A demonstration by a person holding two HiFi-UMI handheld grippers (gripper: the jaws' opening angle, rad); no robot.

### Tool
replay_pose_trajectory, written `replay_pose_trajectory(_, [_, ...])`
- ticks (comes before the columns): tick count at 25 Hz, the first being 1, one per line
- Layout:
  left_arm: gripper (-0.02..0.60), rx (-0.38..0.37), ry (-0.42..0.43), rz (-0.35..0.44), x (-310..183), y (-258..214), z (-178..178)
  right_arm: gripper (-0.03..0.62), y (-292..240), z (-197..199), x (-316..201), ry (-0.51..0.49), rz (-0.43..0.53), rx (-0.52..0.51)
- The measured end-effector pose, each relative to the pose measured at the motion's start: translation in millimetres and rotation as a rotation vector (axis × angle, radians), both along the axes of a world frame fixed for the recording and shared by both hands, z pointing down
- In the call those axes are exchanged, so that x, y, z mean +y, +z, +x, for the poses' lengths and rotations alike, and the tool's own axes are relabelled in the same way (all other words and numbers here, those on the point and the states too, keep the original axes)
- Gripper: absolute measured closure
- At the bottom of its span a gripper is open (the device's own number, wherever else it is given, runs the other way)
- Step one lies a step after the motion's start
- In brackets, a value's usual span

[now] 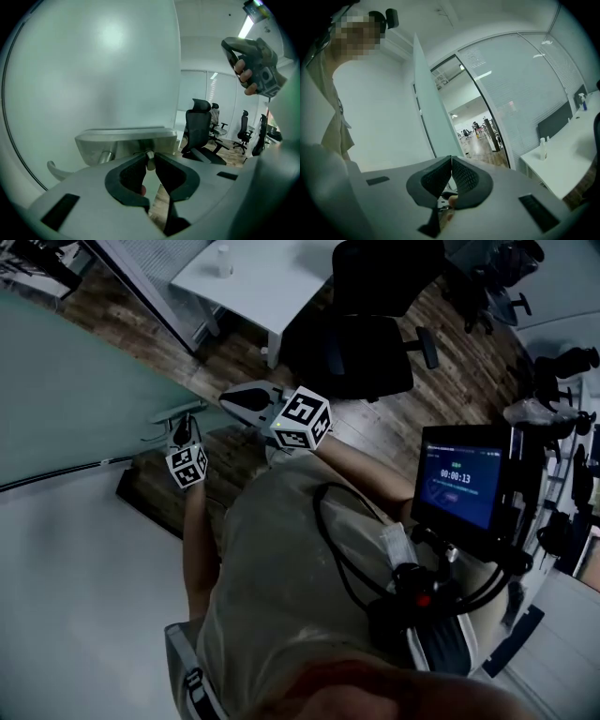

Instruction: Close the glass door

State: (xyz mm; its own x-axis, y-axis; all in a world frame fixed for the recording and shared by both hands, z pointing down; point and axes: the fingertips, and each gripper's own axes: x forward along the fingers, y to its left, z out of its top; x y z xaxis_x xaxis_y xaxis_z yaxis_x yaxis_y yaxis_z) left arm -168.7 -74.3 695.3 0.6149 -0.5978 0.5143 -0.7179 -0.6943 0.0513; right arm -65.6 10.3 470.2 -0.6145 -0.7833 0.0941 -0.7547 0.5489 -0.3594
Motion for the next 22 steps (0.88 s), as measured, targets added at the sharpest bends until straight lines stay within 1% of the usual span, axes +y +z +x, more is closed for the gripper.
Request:
replay_pose_trajectory(5, [0.508,-0.007,-0.027,-0.004,-12.7,5.3,6.8,0.579,9.0,19.5,-22.0,-0.028,-0.008,-0.023])
replay_pose_trajectory(10, [0.508,-0.012,-0.089,-0.032,-12.8,10.2,-2.9,0.579,2.9,19.6,-37.0,-0.089,0.005,-0.013])
replay_pose_trajectory(13, [0.508,-0.031,-0.127,-0.046,-32.8,3.9,11.3,0.579,-13.7,47.1,-66.3,-0.118,0.021,-0.015])
replay_pose_trajectory(16, [0.508,-0.050,-0.161,-0.056,-48.0,-0.7,22.8,0.579,-14.8,72.4,-87.6,-0.141,0.011,-0.027])
replay_pose_trajectory(22, [0.509,-0.057,-0.221,-0.060,-65.3,1.7,29.7,0.579,0.2,89.0,-103.2,-0.192,-0.016,-0.035])
